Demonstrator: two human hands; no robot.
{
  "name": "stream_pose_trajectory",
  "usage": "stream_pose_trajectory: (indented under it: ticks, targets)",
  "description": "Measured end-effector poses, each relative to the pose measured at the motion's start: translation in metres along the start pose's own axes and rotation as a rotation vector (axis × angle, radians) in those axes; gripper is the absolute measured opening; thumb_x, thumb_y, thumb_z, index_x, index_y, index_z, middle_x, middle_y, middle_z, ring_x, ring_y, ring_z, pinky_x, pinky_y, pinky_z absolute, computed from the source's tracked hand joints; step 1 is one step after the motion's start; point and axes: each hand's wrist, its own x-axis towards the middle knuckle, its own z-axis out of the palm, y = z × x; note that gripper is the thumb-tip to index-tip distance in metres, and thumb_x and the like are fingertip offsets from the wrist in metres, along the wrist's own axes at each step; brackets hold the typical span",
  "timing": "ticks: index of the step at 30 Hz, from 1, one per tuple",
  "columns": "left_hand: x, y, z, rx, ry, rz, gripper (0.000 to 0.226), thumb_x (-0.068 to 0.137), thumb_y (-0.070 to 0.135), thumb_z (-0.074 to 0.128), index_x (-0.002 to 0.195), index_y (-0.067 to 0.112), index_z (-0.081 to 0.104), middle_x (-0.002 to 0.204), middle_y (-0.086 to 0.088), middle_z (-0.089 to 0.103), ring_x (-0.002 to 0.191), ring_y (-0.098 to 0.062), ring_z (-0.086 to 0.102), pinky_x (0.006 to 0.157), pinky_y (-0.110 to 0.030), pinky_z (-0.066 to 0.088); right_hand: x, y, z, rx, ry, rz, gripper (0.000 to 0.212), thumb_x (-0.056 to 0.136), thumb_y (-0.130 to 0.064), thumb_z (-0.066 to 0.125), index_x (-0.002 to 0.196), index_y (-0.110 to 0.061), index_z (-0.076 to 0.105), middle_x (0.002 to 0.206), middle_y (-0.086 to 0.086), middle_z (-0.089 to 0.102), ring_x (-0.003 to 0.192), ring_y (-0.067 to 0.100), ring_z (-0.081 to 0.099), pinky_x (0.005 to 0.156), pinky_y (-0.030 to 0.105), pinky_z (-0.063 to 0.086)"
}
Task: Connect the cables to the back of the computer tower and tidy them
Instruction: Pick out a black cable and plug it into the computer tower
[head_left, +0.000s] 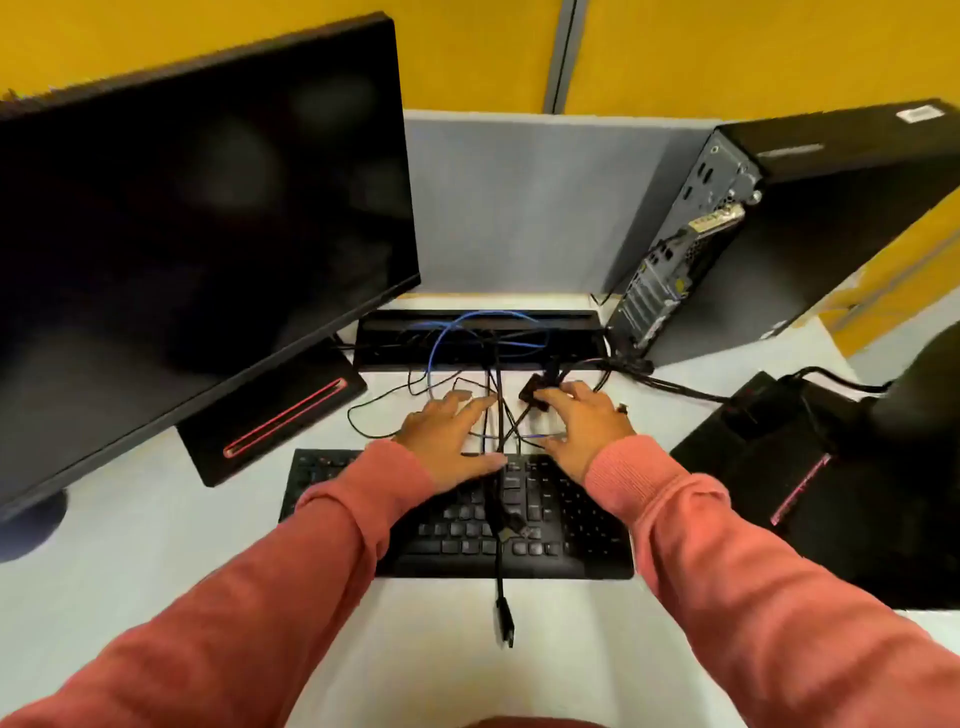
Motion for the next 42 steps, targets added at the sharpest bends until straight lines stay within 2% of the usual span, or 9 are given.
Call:
stream_pose_trajectory:
  ticks: [3,7,15,24,29,32,37,39,42]
  targets:
    - [0.012,-0.002,0.016,0.005,0.098,-0.012,0.079,0.093,0.062,0.059,0.158,0.035,0.025,0.157,-0.001,0.035,0.142,-0.027,0.037,0.115,-0.043,0.031,0.0,0.016,0.011,0.039,0.022,0.021,0.057,0.093,-0.031,0.06,0.146,-0.035,0.042,0.151,-0.001,0.037,0.135,0.03,0.038,0.108,0.05,0.04]
    - [0.025,-0.007,0.044,-0.082,0.229,-0.022,0.054,0.093,0.053,0.063,0.14,0.028,0.054,0.128,0.003,0.057,0.123,-0.022,0.05,0.103,-0.04,0.034,0.004,0.029,0.038,0.086,-0.005,0.037,0.056,0.096,-0.034,0.059,0.149,-0.033,0.04,0.154,0.0,0.037,0.139,0.028,0.036,0.111,0.047,0.036]
    - [0.031,-0.006,0.074,-0.062,0.355,0.031,0.043,0.093,0.048,0.038,0.105,0.019,0.068,0.091,0.004,0.062,0.09,-0.02,0.055,0.077,-0.034,0.036,0.015,0.033,0.083,0.237,0.201,-0.032,0.038,0.093,-0.023,0.065,0.131,-0.023,0.063,0.135,0.002,0.053,0.126,0.027,0.046,0.107,0.048,0.04]
    - [0.029,-0.019,0.087,-0.264,0.521,0.123,0.032,0.098,0.033,0.044,0.117,0.022,0.067,0.102,0.01,0.065,0.098,-0.012,0.056,0.081,-0.032,0.044,0.026,0.043,0.102,0.305,0.405,-0.124,0.013,0.099,-0.022,0.058,0.106,-0.017,0.068,0.102,-0.005,0.052,0.1,0.017,0.049,0.083,0.027,0.035]
    - [0.028,-0.019,0.092,-0.375,0.681,0.19,0.027,0.099,0.023,0.05,0.118,0.021,0.069,0.098,0.013,0.064,0.082,-0.01,0.058,0.075,-0.025,0.043,0.026,0.044,0.103,0.249,0.472,-0.178,0.009,0.101,-0.022,0.055,0.097,-0.017,0.061,0.091,-0.001,0.052,0.086,0.017,0.047,0.062,0.017,0.029]
    - [0.027,-0.021,0.093,-0.443,0.79,0.204,0.03,0.096,0.022,0.049,0.116,0.018,0.071,0.095,0.012,0.066,0.084,-0.014,0.062,0.08,-0.031,0.048,0.028,0.041,0.102,0.207,0.479,-0.179,0.01,0.101,-0.021,0.053,0.096,-0.015,0.059,0.092,0.005,0.055,0.087,0.022,0.049,0.068,0.029,0.03]
    - [0.024,-0.018,0.093,-0.536,0.866,0.173,0.029,0.096,0.022,0.05,0.115,0.02,0.071,0.1,0.005,0.069,0.09,-0.016,0.063,0.087,-0.043,0.054,0.02,0.036,0.097,0.286,0.487,-0.15,0.01,0.101,-0.02,0.053,0.096,-0.012,0.057,0.083,0.006,0.058,0.078,0.023,0.051,0.062,0.03,0.028]
    - [0.021,-0.018,0.092,-0.582,0.914,0.166,0.03,0.095,0.022,0.049,0.115,0.02,0.071,0.1,0.008,0.067,0.093,-0.015,0.064,0.088,-0.042,0.054,0.017,0.036,0.096,0.297,0.478,-0.135,0.012,0.101,-0.021,0.053,0.099,-0.011,0.059,0.08,0.005,0.057,0.075,0.023,0.05,0.056,0.033,0.027]
    - [0.022,-0.021,0.087,-0.663,0.965,0.167,0.026,0.098,0.02,0.05,0.114,0.021,0.071,0.104,0.009,0.07,0.096,-0.005,0.065,0.089,-0.03,0.05,0.018,0.038,0.092,0.28,0.457,-0.126,0.012,0.101,-0.025,0.054,0.098,-0.015,0.059,0.077,0.003,0.056,0.07,0.021,0.049,0.052,0.024,0.03]
